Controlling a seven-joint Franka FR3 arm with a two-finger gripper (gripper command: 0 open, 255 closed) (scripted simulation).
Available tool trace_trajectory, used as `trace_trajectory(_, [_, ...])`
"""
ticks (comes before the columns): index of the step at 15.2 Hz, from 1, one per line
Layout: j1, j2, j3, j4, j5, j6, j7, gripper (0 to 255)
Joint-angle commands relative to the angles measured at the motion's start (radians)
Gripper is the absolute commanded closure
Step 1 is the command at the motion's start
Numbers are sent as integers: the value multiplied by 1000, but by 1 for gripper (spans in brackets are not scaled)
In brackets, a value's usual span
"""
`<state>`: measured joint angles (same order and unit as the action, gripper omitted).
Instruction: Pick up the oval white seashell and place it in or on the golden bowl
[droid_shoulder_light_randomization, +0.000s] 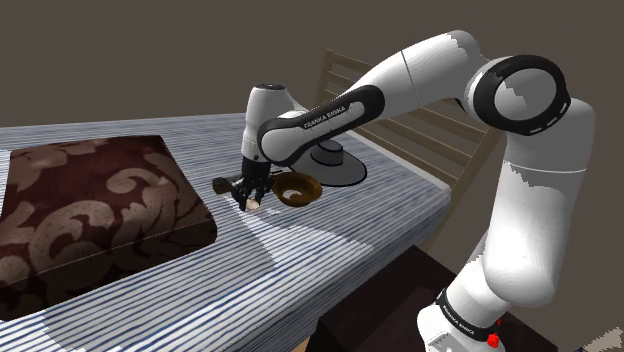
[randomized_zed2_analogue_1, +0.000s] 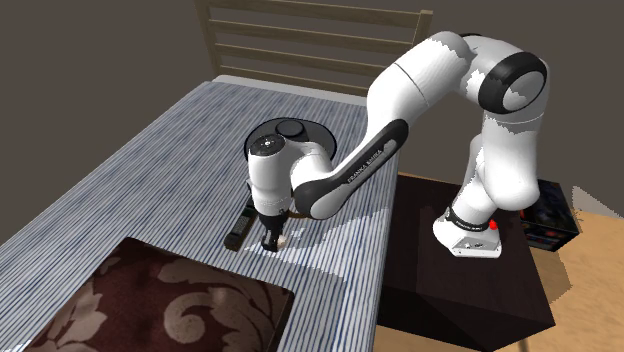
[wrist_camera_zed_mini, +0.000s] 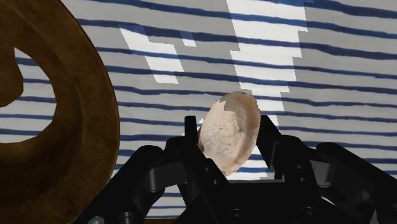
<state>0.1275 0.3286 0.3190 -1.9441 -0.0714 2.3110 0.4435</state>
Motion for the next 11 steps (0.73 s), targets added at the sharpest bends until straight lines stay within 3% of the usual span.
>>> trace_trajectory(1, [-1,-5,2,2,4,-9,-2,255])
trace_trajectory(11, [-9,-73,13,53,31,-125,-16,255])
